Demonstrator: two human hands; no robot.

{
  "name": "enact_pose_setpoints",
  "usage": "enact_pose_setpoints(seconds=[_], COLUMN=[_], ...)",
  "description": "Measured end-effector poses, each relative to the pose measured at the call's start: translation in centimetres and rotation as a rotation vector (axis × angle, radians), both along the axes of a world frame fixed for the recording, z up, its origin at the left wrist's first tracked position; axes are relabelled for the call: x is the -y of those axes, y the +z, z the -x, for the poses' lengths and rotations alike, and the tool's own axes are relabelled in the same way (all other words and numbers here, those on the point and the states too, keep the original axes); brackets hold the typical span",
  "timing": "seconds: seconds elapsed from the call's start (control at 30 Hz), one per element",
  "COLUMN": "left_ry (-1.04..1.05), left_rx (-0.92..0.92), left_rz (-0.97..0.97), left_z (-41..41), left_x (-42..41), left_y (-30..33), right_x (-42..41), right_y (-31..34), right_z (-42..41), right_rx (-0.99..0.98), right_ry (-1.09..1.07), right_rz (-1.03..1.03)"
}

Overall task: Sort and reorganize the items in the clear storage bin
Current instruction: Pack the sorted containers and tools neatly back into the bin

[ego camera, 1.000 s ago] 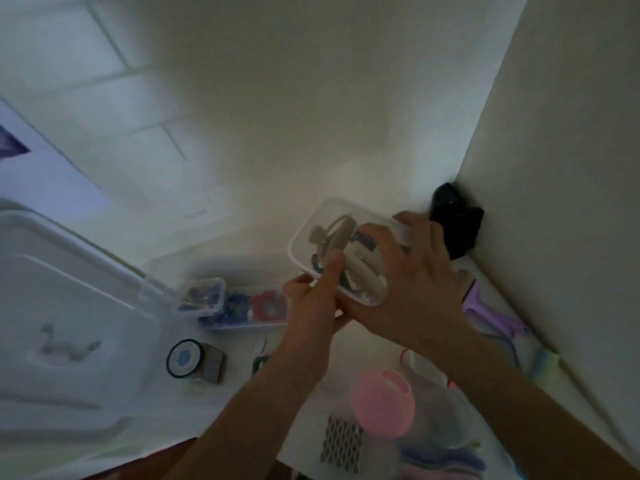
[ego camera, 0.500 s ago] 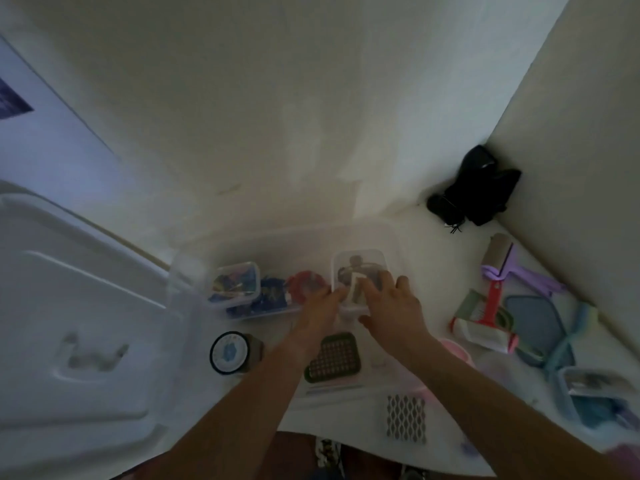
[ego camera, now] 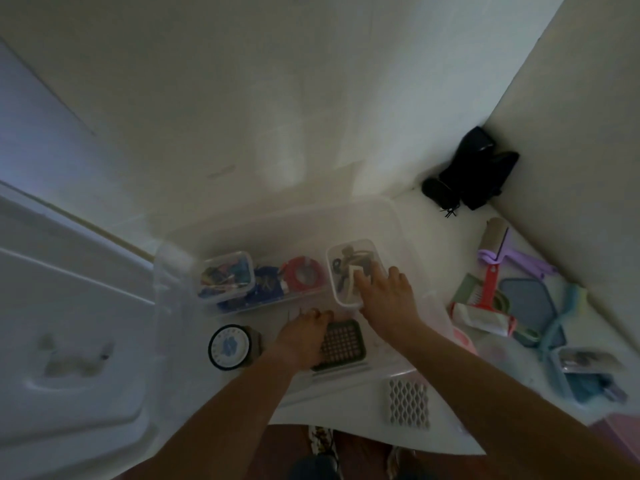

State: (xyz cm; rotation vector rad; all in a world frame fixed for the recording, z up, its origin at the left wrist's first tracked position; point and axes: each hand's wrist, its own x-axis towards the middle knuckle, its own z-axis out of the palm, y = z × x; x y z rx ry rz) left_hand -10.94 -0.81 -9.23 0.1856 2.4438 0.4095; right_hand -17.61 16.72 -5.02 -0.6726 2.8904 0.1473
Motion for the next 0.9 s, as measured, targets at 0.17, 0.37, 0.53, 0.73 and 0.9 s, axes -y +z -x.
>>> enact_pose_setpoints(seconds=[0.17,0.37,0.53,0.73,0.9], left_ry=[-0.019,0.027,0.247,0.106,0.184], left_rx=[-0.099,-0.084,0.052,-0.012,0.0], left_rz=[0.016,0.116,-0.094,-0.072,-0.098], left_z=[0.5,0.6,1.2,1.7,1.6], left_x=[1.2,4.0,1.6,1.1,2.6], left_y=[0.4,0.4,0.3,-0.3,-0.4], right_x=[-0.3,-0.5,0.2,0.5,0.8], right_y=[0.0,-0.2,0.0,-1.0,-1.2], right_z=[-0.2,0.0,0.7,1.2,1.2], right_rx=[0.013,-0.008,-0.014,0.174,0.15], right_ry=[0.008,0.037,0.077,0.075,0.051], right_rz=[0.005,-0.013,-0.078,-0.046,-0.012])
